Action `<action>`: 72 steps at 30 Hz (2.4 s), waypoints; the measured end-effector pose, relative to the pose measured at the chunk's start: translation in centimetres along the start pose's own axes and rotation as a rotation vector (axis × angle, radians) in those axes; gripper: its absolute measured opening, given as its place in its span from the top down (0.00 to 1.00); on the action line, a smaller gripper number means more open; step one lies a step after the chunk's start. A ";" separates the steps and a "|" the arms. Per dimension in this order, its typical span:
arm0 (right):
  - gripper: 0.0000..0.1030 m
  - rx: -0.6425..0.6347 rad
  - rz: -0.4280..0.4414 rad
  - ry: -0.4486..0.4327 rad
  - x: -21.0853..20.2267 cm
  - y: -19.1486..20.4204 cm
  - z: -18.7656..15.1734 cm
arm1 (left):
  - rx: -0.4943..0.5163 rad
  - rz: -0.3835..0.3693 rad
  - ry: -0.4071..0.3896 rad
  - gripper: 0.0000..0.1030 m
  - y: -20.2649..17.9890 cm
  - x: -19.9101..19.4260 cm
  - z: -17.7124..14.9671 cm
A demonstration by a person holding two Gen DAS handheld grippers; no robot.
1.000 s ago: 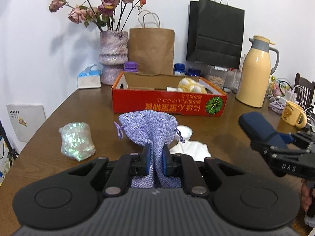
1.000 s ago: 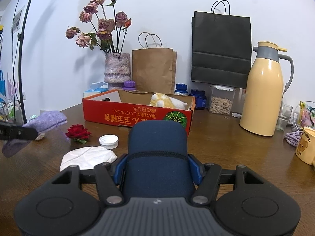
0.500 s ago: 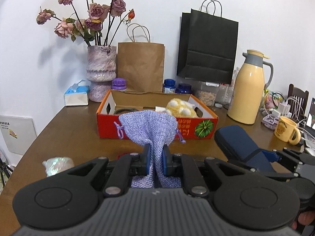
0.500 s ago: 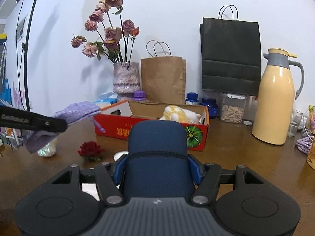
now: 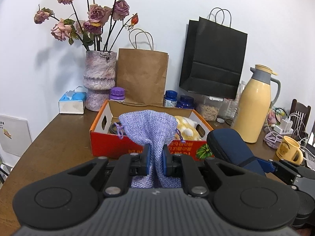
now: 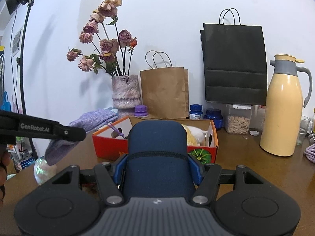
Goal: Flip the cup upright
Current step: 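Carry the purple pouch and blue pouch into the cardboard box and release both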
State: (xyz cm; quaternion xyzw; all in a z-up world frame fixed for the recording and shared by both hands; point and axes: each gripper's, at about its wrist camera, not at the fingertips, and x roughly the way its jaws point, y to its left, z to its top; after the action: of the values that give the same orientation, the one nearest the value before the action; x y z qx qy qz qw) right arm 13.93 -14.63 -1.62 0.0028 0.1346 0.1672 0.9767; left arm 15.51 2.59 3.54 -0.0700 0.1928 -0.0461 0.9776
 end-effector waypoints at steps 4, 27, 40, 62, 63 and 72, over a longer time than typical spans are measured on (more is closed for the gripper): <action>0.39 0.013 -0.005 -0.006 1.0 -0.1 0.8 | -0.015 0.005 -0.010 0.88 0.3 0.9 0.9; 0.39 0.034 -0.031 -0.065 7.1 -0.3 5.5 | -0.086 0.029 -0.046 0.88 2.2 6.3 5.1; 0.39 0.043 -0.024 -0.057 11.0 -1.2 7.2 | -0.092 0.037 -0.035 0.88 2.6 10.3 6.6; 0.39 -0.007 -0.014 0.023 20.0 -2.3 8.1 | -0.085 0.124 0.056 0.88 5.2 18.6 6.8; 0.39 -0.007 -0.014 0.025 20.3 -2.3 8.1 | -0.084 0.130 0.063 0.88 5.2 18.9 6.7; 0.39 -0.013 -0.009 0.064 22.5 -2.6 6.7 | -0.057 0.147 0.099 0.88 5.2 20.6 5.5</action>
State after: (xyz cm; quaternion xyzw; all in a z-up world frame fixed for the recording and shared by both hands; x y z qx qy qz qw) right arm 36.95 -9.42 -1.16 -0.0096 0.1649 0.1635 0.9726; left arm 36.92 5.94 0.17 -0.0811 0.2466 0.0278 0.9653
